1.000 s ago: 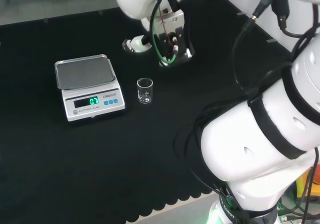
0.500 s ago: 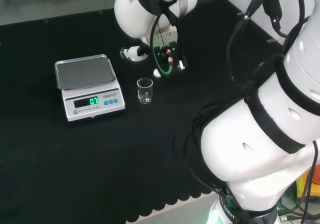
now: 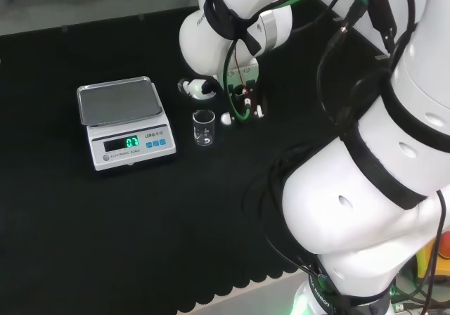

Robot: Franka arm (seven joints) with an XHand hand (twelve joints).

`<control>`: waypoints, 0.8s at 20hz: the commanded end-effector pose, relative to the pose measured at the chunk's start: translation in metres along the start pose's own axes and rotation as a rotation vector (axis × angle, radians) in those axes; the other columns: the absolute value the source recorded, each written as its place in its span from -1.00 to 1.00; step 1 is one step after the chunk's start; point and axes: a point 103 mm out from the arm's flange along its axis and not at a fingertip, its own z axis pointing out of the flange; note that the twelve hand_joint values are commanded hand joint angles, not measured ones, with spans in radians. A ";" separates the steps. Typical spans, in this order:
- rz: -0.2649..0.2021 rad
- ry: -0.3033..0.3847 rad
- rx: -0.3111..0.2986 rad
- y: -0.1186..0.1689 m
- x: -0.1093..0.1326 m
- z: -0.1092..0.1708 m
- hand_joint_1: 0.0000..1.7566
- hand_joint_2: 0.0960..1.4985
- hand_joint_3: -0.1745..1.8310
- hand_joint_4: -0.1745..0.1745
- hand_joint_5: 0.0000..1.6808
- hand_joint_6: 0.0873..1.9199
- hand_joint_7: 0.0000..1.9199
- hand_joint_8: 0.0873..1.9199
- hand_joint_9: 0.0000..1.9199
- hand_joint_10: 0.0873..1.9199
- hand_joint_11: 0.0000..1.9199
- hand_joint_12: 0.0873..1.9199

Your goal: Pick up the beaker.

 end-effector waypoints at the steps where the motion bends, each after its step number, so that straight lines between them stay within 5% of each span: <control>1: -0.045 0.016 0.064 0.003 -0.001 0.027 -0.66 0.16 -0.59 -0.25 -0.73 -1.00 -0.97 -0.20 -0.76 -0.11 -0.82 0.56; 6: -0.094 0.008 0.118 0.006 0.015 0.034 -0.66 0.16 -0.59 -0.26 -0.73 -1.00 -0.97 -0.20 -0.76 -0.11 -0.82 0.56; 16: -0.107 0.022 0.190 0.008 0.013 0.062 -0.67 0.16 -0.60 -0.25 -0.73 -1.00 -0.97 -0.19 -0.76 -0.10 -0.82 0.56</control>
